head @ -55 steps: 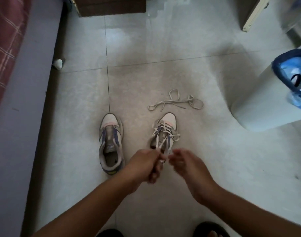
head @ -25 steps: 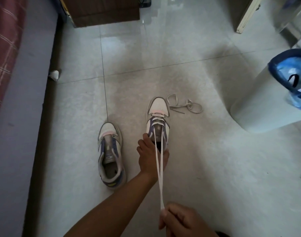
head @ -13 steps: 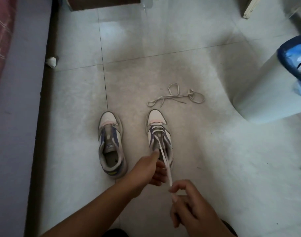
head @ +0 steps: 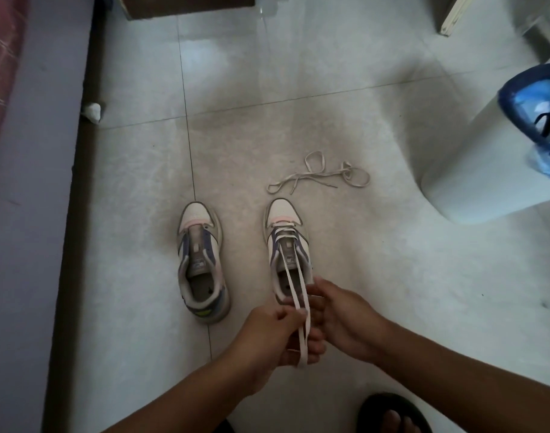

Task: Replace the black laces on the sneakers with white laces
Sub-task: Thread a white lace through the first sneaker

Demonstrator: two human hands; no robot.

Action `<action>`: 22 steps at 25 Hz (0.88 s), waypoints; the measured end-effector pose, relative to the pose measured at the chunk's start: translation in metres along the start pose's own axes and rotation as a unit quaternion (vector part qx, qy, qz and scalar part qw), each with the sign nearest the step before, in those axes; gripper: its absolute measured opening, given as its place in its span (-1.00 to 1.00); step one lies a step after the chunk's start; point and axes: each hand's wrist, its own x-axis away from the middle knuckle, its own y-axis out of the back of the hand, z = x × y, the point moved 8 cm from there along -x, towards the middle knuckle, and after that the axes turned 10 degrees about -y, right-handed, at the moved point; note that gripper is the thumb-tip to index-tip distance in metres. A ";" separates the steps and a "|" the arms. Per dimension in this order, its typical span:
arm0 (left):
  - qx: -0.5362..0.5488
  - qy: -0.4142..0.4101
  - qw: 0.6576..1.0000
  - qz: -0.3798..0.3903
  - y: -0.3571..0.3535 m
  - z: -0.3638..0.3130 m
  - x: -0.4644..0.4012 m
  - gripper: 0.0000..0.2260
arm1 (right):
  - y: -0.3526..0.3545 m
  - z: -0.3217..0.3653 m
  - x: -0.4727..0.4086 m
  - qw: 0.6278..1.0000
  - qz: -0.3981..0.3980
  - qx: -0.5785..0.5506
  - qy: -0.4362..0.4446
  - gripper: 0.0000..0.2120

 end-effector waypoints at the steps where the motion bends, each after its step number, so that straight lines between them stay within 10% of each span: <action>1: -0.037 -0.008 0.999 0.000 0.001 0.002 0.001 -0.78 | -0.005 0.003 -0.005 1.000 0.014 -0.012 -0.012 -0.60; 9: -0.269 -0.079 0.959 -0.042 0.024 0.001 -0.005 -0.74 | -0.007 0.017 -0.017 0.996 -0.002 0.064 0.055 -0.82; 16: -0.103 -0.016 0.993 -0.053 0.030 -0.012 -0.038 -0.78 | -0.028 0.040 0.013 0.803 -0.110 0.524 0.262 -0.85; 22: 0.025 -0.064 0.987 -0.142 0.078 -0.051 -0.040 -0.71 | 0.038 0.081 0.028 0.872 -0.153 0.450 0.117 -0.90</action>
